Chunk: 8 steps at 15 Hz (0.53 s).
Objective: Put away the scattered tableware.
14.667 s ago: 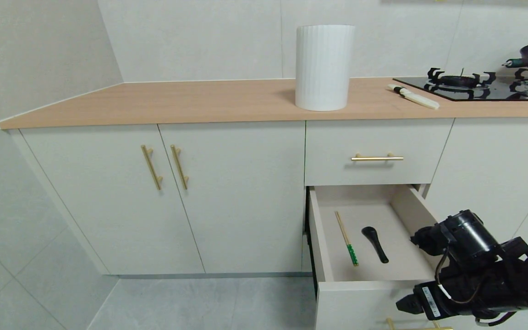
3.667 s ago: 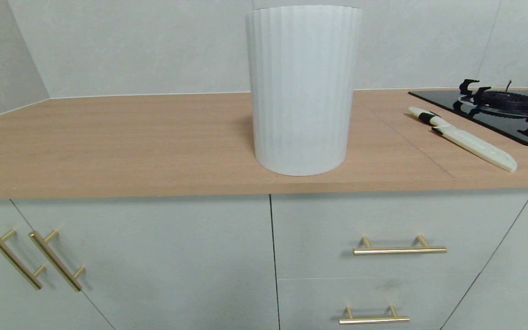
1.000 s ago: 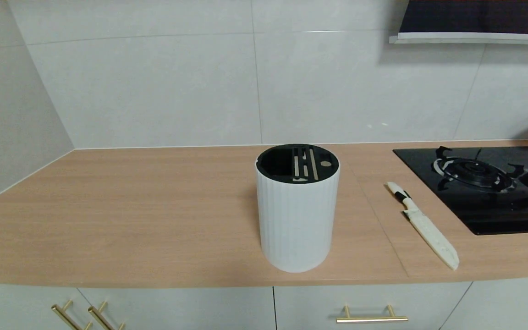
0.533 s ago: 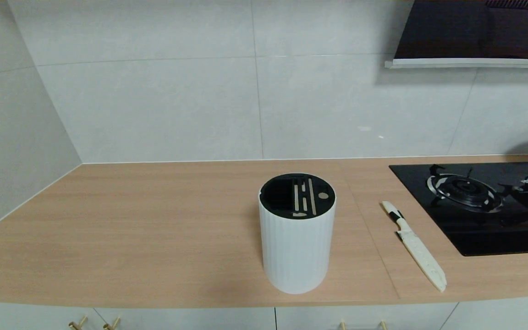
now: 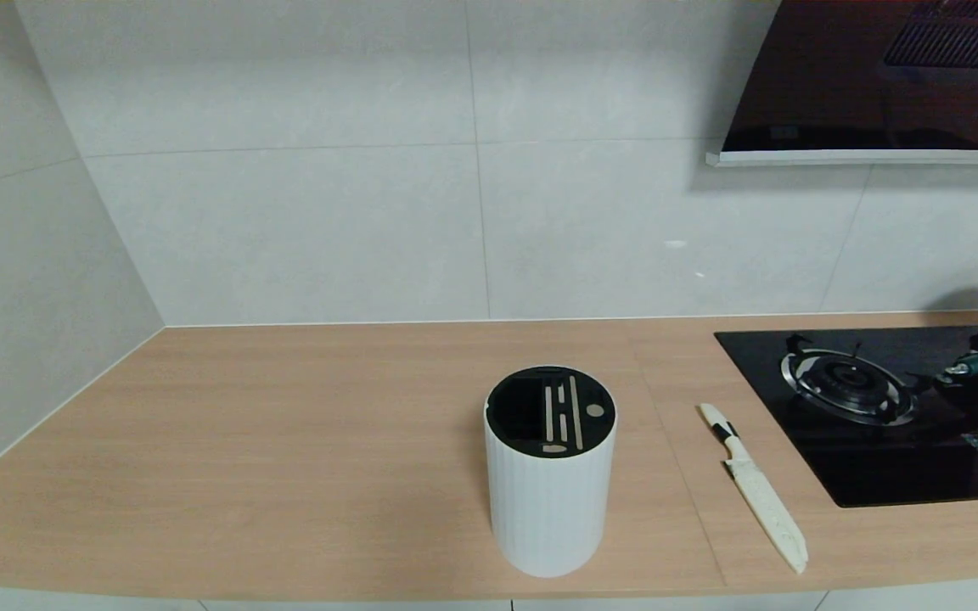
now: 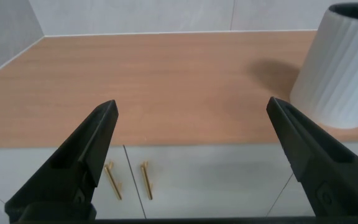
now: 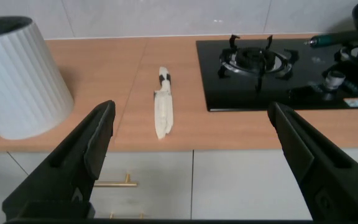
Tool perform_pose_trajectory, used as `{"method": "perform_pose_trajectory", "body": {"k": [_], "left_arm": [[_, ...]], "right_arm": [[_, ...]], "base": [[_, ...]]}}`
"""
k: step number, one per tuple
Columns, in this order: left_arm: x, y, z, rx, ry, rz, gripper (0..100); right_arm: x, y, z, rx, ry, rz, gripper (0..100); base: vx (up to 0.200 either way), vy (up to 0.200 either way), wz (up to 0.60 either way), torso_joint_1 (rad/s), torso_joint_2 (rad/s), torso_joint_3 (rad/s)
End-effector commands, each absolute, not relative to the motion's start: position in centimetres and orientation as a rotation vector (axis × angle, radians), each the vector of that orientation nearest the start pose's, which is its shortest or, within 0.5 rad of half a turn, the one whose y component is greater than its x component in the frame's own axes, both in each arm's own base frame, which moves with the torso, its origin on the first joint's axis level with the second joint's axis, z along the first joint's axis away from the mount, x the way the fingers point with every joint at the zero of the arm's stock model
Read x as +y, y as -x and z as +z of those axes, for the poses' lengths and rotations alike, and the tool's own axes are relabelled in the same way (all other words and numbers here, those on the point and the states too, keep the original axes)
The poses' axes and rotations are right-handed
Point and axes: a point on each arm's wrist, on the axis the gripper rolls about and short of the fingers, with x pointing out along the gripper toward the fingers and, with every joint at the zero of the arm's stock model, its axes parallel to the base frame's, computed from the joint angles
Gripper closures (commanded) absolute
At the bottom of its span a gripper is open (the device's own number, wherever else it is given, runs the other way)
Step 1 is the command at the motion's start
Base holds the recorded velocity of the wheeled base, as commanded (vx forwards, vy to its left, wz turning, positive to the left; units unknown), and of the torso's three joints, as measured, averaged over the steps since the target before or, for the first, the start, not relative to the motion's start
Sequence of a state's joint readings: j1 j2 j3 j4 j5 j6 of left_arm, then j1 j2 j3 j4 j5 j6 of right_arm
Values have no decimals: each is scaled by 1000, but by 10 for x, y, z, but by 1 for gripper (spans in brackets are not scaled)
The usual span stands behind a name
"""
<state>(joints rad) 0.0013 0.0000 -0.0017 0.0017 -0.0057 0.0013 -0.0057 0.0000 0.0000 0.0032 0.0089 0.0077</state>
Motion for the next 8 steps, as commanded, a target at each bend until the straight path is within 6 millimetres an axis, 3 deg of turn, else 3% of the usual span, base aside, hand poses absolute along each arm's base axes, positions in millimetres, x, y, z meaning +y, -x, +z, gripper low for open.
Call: {"method": "perform_pose_trajectory", "body": {"k": [1, 8], "left_arm": [[0, 23, 76, 0, -2, -5, 0], [0, 23, 76, 0, -2, -5, 0]], "right_arm": [[0, 23, 75, 5, -8, 3, 0], [0, 23, 75, 5, -8, 3, 0]], "base": [[0, 0, 0, 178, -383, -207], [0, 0, 0, 13, -28, -15]]}}
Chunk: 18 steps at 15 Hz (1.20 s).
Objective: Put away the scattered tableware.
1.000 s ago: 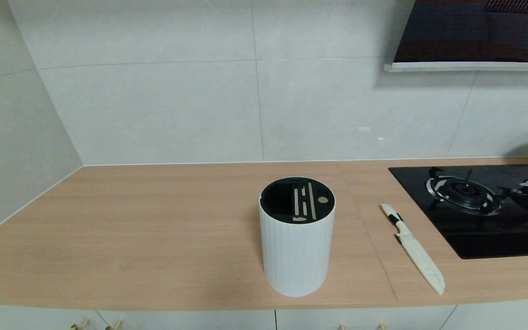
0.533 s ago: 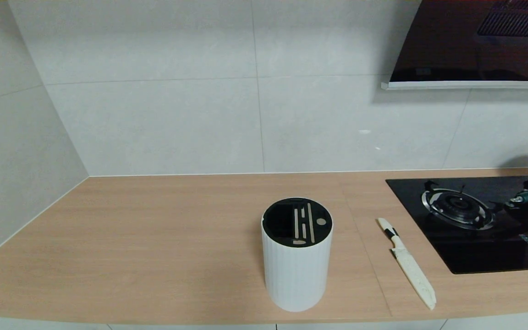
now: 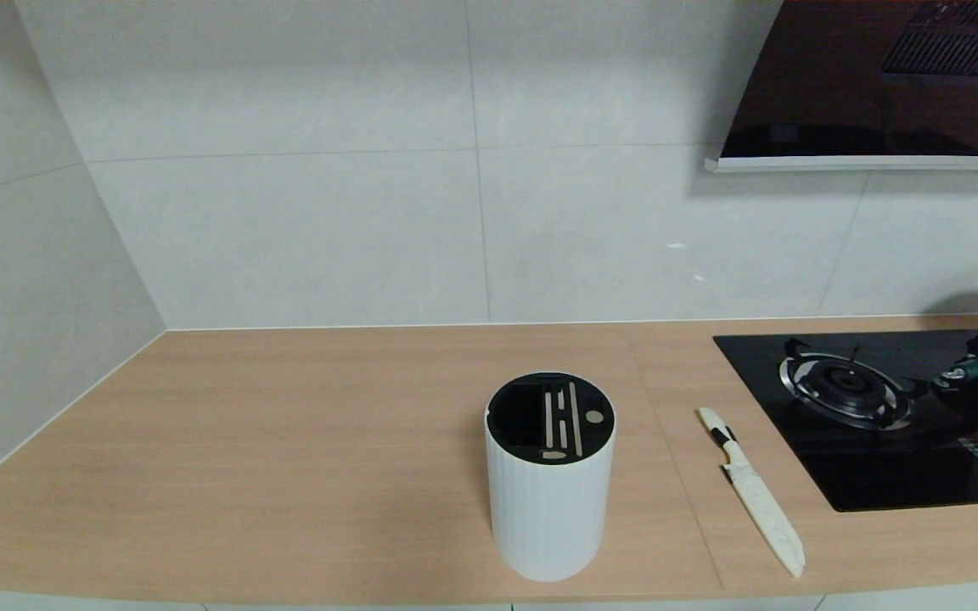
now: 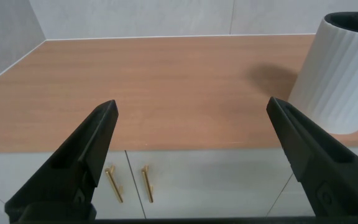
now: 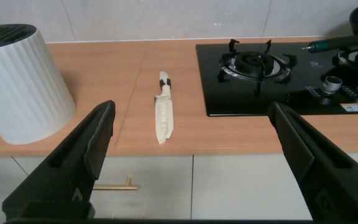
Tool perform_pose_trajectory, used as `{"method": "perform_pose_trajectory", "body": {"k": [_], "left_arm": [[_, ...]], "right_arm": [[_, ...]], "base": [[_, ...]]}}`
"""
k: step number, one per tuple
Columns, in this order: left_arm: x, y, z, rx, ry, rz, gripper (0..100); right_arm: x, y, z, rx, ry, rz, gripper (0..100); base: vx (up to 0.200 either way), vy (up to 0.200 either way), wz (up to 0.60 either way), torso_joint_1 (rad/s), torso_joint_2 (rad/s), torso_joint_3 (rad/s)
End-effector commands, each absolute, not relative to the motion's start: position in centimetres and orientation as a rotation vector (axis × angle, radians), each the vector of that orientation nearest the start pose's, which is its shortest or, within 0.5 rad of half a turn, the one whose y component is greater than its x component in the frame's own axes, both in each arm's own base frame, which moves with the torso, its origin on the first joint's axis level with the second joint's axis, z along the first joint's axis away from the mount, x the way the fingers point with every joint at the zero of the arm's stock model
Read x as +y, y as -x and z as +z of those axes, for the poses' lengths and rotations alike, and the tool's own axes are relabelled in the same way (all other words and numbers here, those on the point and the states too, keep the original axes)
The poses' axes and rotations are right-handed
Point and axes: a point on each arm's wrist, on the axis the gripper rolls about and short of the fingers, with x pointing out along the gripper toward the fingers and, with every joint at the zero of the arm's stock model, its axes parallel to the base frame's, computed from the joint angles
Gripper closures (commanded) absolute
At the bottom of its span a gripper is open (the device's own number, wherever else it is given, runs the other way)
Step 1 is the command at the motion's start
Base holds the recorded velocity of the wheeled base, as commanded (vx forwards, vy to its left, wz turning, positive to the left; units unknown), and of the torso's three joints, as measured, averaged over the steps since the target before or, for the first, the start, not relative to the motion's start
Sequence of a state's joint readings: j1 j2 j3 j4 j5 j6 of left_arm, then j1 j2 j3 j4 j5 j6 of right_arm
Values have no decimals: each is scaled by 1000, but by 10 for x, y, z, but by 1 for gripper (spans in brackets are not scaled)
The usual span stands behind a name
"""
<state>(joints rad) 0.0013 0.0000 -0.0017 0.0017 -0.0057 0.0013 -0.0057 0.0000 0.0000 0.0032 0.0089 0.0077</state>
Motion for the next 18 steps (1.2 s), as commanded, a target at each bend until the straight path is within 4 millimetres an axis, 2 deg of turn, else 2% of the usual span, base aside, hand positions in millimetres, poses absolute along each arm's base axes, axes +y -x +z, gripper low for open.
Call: {"method": "perform_pose_trajectory", "body": {"k": [1, 10, 12, 13, 15, 17, 18], "left_arm": [[0, 23, 76, 0, 0, -5, 0], [0, 23, 76, 0, -2, -5, 0], [0, 23, 76, 2, -2, -5, 0], [0, 23, 76, 0, -2, -5, 0], [0, 23, 76, 0, -2, -5, 0], [0, 23, 76, 0, -2, -5, 0], [0, 23, 76, 2, -2, -5, 0]], "right_arm": [[0, 23, 75, 5, -8, 3, 0], [0, 23, 76, 0, 8, 9, 0], [1, 28, 98, -69, -9, 43, 0], [2, 28, 133, -69, -53, 171, 0], [4, 4, 166, 51, -57, 250, 0], [6, -25, 179, 174, -63, 251, 0], [8, -47, 182, 270, -58, 253, 0]], "base": [[0, 0, 0, 0, 0, 0], [0, 0, 0, 0, 0, 0], [0, 0, 0, 0, 0, 0], [0, 0, 0, 0, 0, 0], [0, 0, 0, 0, 0, 0], [0, 0, 0, 0, 0, 0], [0, 0, 0, 0, 0, 0]]}}
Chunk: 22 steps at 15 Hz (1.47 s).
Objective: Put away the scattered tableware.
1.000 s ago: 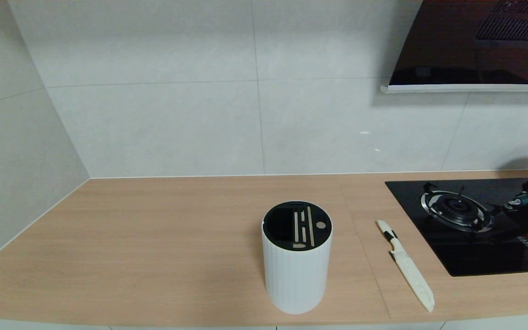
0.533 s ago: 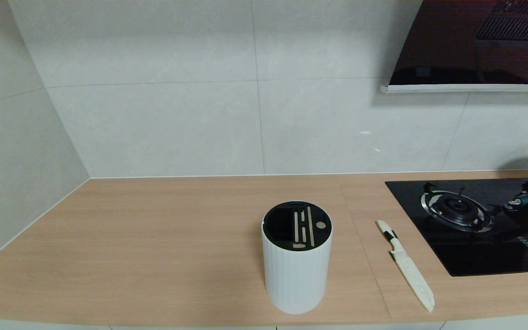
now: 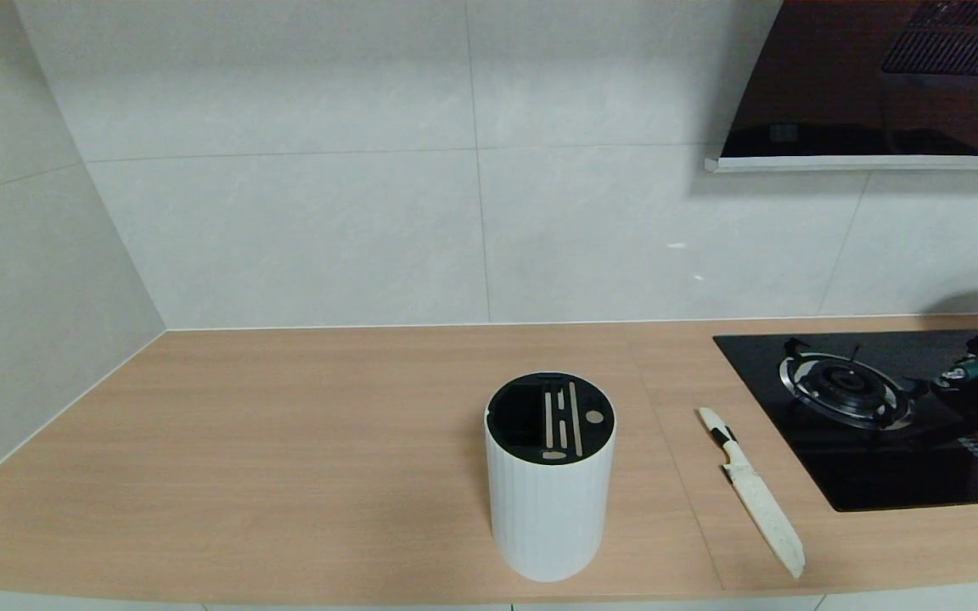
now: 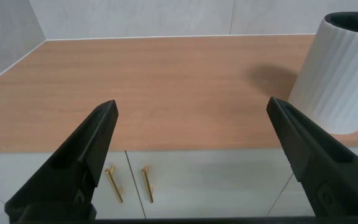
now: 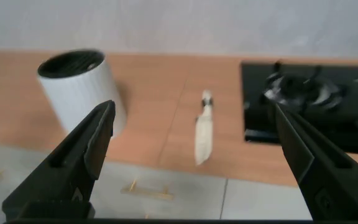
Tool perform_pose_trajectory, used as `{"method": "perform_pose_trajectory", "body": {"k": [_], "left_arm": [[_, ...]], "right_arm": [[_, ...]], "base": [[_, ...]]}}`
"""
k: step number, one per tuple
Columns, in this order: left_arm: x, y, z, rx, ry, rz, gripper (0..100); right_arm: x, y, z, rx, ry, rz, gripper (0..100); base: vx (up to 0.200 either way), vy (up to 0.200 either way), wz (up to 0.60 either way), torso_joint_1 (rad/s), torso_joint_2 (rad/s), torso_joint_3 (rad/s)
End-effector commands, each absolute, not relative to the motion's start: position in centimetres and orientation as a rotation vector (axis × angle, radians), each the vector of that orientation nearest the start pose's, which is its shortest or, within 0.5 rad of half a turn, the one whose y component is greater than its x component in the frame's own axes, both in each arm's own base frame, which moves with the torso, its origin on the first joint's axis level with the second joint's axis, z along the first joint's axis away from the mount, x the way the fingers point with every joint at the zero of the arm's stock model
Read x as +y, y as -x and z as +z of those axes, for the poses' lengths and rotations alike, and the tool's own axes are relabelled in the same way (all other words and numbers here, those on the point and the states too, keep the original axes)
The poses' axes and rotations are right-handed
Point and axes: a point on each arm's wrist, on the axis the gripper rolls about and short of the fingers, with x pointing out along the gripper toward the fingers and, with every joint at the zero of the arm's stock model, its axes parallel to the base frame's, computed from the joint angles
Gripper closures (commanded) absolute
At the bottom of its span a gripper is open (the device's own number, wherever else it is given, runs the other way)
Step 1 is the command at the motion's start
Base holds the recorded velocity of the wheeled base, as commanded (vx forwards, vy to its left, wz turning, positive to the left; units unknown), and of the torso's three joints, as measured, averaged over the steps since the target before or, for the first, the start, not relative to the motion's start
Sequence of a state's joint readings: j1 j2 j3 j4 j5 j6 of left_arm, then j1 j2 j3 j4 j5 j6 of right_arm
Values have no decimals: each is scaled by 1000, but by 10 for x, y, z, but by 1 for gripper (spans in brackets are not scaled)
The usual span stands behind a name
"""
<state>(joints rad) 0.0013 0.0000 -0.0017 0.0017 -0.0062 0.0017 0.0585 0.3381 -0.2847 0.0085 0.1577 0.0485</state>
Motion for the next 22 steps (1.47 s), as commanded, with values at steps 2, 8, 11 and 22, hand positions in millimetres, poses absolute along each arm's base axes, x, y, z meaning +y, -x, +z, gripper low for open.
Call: {"method": "perform_pose_trajectory", "body": {"k": [2, 8, 11, 22], "left_arm": [[0, 23, 76, 0, -2, -5, 0], [0, 23, 76, 0, -2, -5, 0], [0, 23, 76, 0, -2, -5, 0], [0, 23, 76, 0, -2, -5, 0]], "right_arm": [[12, -85, 183, 413, -52, 264, 0], [30, -180, 158, 504, -32, 306, 0], [41, -221, 134, 531, -25, 323, 0], [50, -294, 11, 680, 30, 159, 0]], "base": [[0, 0, 0, 0, 0, 0], [0, 0, 0, 0, 0, 0], [0, 0, 0, 0, 0, 0], [0, 0, 0, 0, 0, 0]]}}
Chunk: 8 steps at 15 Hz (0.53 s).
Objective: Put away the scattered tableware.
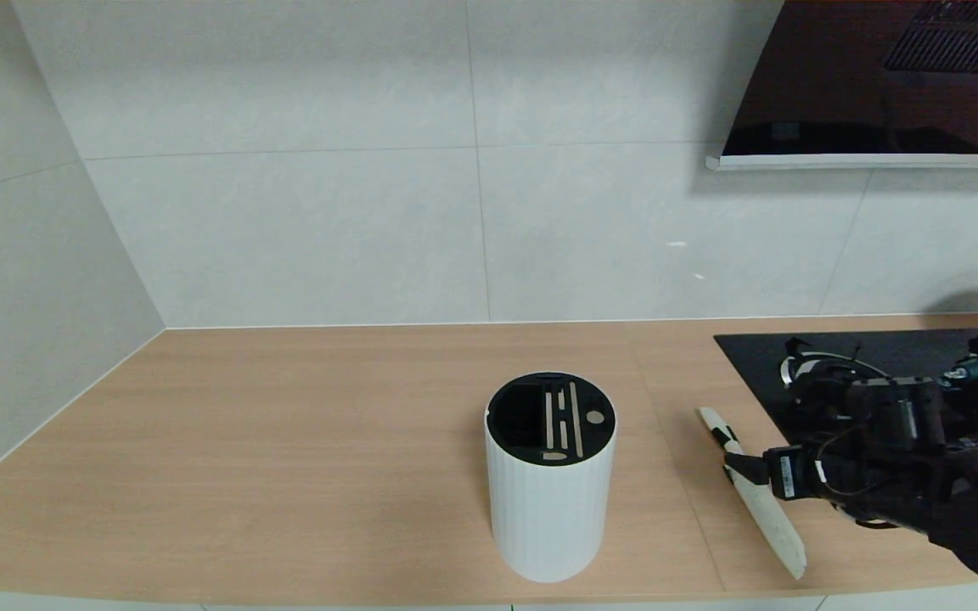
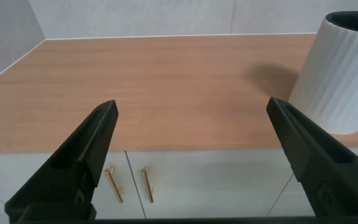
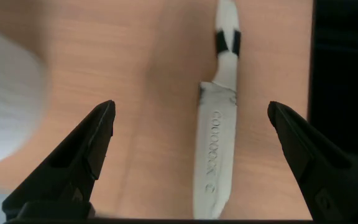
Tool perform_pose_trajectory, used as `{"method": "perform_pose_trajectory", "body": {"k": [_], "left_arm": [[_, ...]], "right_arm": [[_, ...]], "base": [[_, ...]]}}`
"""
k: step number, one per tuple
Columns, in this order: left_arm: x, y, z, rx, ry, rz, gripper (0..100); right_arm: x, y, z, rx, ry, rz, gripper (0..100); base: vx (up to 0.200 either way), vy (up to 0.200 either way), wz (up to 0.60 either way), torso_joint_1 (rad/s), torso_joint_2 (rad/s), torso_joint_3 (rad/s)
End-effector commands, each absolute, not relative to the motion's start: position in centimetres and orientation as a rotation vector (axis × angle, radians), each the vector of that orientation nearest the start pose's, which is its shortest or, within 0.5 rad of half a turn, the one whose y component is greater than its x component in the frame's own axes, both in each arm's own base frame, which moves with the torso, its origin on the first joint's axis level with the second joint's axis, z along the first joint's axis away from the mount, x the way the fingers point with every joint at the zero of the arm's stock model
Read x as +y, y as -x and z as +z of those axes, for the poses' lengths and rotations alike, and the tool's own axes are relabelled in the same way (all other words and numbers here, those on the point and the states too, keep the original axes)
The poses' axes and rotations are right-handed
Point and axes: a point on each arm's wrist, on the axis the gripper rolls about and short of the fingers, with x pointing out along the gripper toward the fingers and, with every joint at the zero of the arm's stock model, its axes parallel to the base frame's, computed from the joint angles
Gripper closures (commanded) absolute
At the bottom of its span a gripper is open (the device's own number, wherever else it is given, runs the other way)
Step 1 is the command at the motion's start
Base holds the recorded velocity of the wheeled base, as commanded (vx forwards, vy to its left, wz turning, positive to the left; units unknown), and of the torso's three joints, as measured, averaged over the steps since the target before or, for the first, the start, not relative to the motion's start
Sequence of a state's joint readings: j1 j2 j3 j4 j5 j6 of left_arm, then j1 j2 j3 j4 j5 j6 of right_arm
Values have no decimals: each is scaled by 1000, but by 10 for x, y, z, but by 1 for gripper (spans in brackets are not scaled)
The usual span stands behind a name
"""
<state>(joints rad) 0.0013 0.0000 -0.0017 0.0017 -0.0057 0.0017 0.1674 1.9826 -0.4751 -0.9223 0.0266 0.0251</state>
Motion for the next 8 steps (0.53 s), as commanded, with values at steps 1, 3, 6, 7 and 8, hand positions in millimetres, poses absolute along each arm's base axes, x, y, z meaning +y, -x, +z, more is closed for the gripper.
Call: {"method": "perform_pose_trajectory", "body": {"k": [1, 3, 6, 7, 8], "left_arm": [[0, 23, 76, 2, -2, -5, 0], [0, 23, 76, 0, -2, -5, 0], [0, 23, 76, 0, -2, -5, 0], [0, 23, 76, 2, -2, -5, 0], [0, 23, 76, 0, -2, -5, 0]], "right_arm": [[50, -298, 0, 675, 37, 139, 0], [51, -306, -16, 640, 48, 98, 0], [52, -313, -33, 601, 50, 85, 0], [52, -314, -35, 603, 49, 83, 0], [53, -316, -36, 599, 51, 77, 0]], "base": [[0, 0, 0, 0, 0, 0], [0, 0, 0, 0, 0, 0], [0, 0, 0, 0, 0, 0], [0, 0, 0, 0, 0, 0], [0, 0, 0, 0, 0, 0]]}}
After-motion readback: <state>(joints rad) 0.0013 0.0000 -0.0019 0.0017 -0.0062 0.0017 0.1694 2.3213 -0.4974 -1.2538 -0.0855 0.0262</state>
